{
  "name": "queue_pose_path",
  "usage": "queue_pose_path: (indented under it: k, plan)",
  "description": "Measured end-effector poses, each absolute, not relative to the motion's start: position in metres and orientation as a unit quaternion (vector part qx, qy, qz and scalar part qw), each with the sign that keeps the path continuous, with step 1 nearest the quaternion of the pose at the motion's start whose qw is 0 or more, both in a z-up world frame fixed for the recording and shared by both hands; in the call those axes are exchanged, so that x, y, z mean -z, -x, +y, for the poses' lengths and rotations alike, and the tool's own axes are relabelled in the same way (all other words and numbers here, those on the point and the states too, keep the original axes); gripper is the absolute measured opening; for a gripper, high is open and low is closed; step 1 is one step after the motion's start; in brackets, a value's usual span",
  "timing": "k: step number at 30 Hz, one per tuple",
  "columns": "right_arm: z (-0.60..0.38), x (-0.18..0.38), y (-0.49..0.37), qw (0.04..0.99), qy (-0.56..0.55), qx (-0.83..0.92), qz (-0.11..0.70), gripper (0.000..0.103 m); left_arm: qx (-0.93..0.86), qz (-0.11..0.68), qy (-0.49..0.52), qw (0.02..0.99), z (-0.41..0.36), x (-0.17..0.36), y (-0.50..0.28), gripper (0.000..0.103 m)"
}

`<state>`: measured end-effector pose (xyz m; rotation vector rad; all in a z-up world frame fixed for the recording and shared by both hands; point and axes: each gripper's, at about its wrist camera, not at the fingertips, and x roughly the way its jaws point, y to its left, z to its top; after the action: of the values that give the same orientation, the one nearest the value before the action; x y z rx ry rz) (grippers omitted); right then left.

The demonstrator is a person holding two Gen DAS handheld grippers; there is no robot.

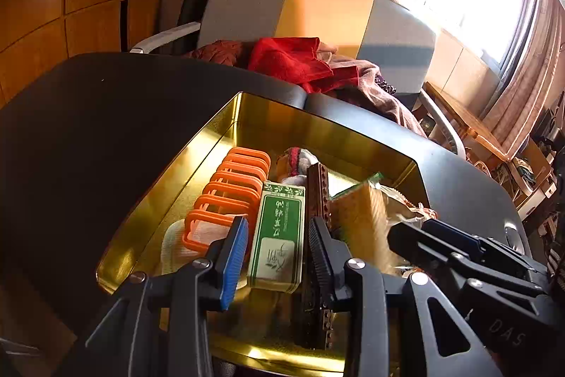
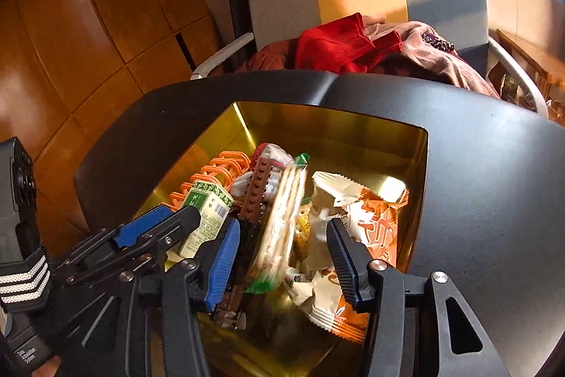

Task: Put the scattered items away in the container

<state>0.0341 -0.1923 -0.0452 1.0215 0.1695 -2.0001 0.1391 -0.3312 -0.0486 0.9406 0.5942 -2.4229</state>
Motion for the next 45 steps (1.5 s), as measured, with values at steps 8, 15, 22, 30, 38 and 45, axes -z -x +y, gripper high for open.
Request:
queue_pose_path:
  k: [8,15,22,30,38,45]
  plan:
    - [-0.183,0.042,-0.043,0.425,-0.401,0.808,0.075,0.053,0.885,0.198,-0.346,0.241,-0.319,0.048,-0.145,0.040]
    - [-0.167,0.037,-0.050,0.412,-0.394,0.818,0.075,0.059,0.884,0.188,-0.347,0.251,-0.303,0.043,-0.152,0.048]
    - [-0.144,0.028,-0.066,0.356,-0.369,0.854,0.085,0.079,0.870,0.160,-0.356,0.300,-0.286,0.035,-0.163,0.052]
    - [-0.137,0.019,-0.086,0.320,-0.333,0.881,0.107,0.086,0.838,0.141,-0.366,0.379,-0.277,0.026,-0.174,0.052]
    - [-0.140,0.022,-0.095,0.321,-0.334,0.879,0.113,0.088,0.828,0.147,-0.371,0.393,-0.278,0.023,-0.177,0.052]
    - [-0.140,0.022,-0.097,0.312,-0.328,0.884,0.114,0.091,0.829,0.143,-0.379,0.386,-0.277,0.027,-0.177,0.051]
